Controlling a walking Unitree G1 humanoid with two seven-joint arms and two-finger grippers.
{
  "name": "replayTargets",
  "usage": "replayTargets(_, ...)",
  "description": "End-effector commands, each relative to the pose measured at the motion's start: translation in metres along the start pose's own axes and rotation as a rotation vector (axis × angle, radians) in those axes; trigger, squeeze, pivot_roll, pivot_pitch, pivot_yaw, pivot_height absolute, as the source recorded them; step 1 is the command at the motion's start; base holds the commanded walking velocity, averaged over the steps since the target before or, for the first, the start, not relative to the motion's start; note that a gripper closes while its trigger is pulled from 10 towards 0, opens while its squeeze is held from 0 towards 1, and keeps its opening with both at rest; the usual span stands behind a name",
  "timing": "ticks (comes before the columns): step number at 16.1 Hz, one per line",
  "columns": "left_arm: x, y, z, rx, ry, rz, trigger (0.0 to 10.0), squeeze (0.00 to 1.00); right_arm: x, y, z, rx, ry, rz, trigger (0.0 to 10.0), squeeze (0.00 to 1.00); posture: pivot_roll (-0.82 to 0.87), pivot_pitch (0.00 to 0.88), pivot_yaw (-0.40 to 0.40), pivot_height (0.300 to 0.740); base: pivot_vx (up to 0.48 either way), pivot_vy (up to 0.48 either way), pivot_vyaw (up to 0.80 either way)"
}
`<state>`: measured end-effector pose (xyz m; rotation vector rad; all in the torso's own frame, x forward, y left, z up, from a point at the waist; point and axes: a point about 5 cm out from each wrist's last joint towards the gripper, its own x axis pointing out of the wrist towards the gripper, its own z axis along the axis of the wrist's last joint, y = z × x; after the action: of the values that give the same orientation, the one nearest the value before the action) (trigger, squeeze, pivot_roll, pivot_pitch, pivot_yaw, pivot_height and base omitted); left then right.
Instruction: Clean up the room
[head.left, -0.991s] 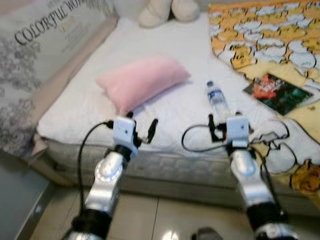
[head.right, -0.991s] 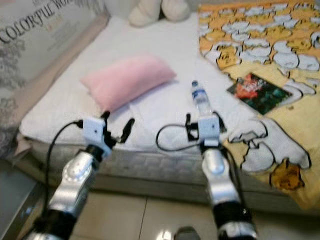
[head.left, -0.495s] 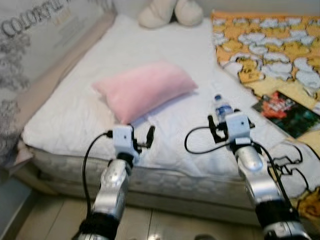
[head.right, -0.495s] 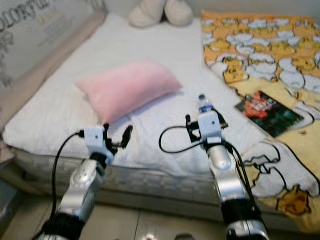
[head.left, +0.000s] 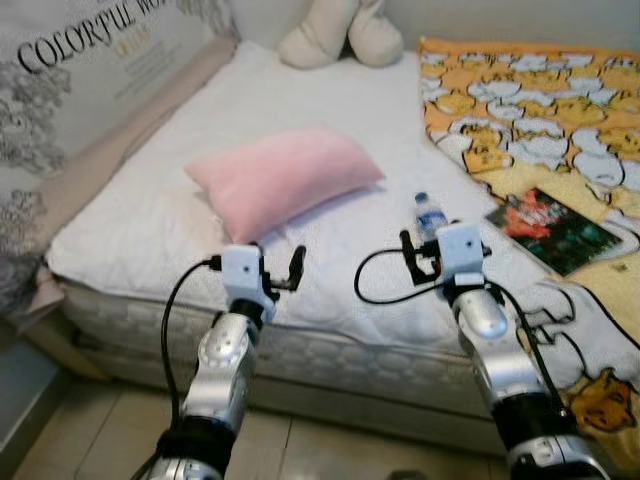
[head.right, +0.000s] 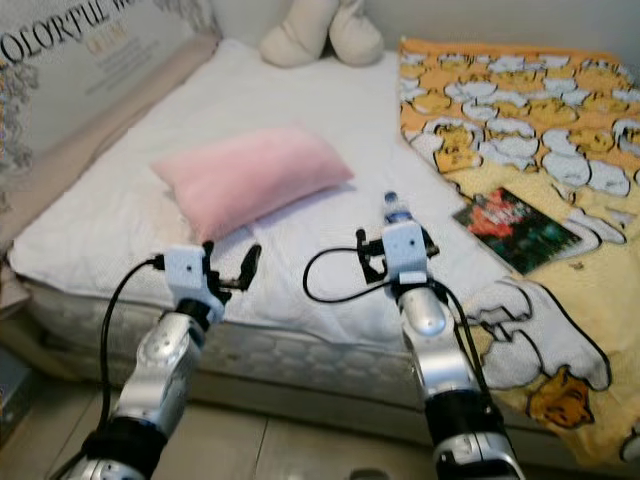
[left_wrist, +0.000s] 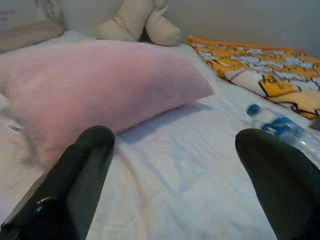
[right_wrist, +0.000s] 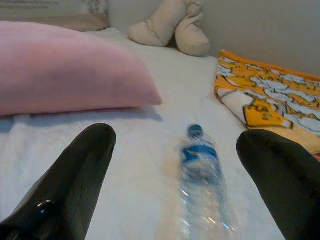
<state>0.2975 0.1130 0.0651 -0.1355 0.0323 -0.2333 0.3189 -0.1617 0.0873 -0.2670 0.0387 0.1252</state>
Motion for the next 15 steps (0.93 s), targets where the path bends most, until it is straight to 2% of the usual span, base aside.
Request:
replayTargets(1,0.003,-0.007,0.003,0.012,-0.013,-0.025,10.0,0.00,-0.001,-0.008,-0.003,0.007,0.018,-0.019,10.0,0.00,-0.25,0.000,0.084,0.740,0.285,-0.382,0.00)
replayTargets(3,0.004,-0.008,0.004,0.059,-0.009,-0.048,10.0,0.00,0.000,-0.007,-0.004,0.015,0.024,-0.026,10.0,0.00,-0.24,0.000,0.092,0.740,0.296,-0.373,0.00)
replayTargets(7,0.004,-0.004,0.005,0.071,-0.011,-0.041,10.0,0.00,0.000,-0.002,-0.006,0.025,0.028,-0.025,10.0,0.00,-0.23,0.000,0.101,0.740,0.320,-0.349,0.00)
replayTargets(9,0.005,-0.002,0.006,0.107,-0.005,-0.036,10.0,0.00,-0.001,0.001,-0.007,0.030,0.030,-0.021,10.0,0.00,-0.23,0.000,0.106,0.740,0.000,0.000,0.00)
replayTargets(11,0.005,-0.003,0.014,0.101,-0.055,-0.054,10.0,0.00,0.000,0.002,-0.006,0.037,0.026,-0.021,10.0,0.00,-0.23,0.000,0.110,0.740,0.000,0.000,0.00)
replayTargets(15,0.006,-0.004,0.021,0.111,-0.082,-0.067,10.0,0.00,0.003,0.004,-0.004,0.040,0.017,-0.013,10.0,0.00,-0.22,0.000,0.111,0.740,0.446,0.000,0.00)
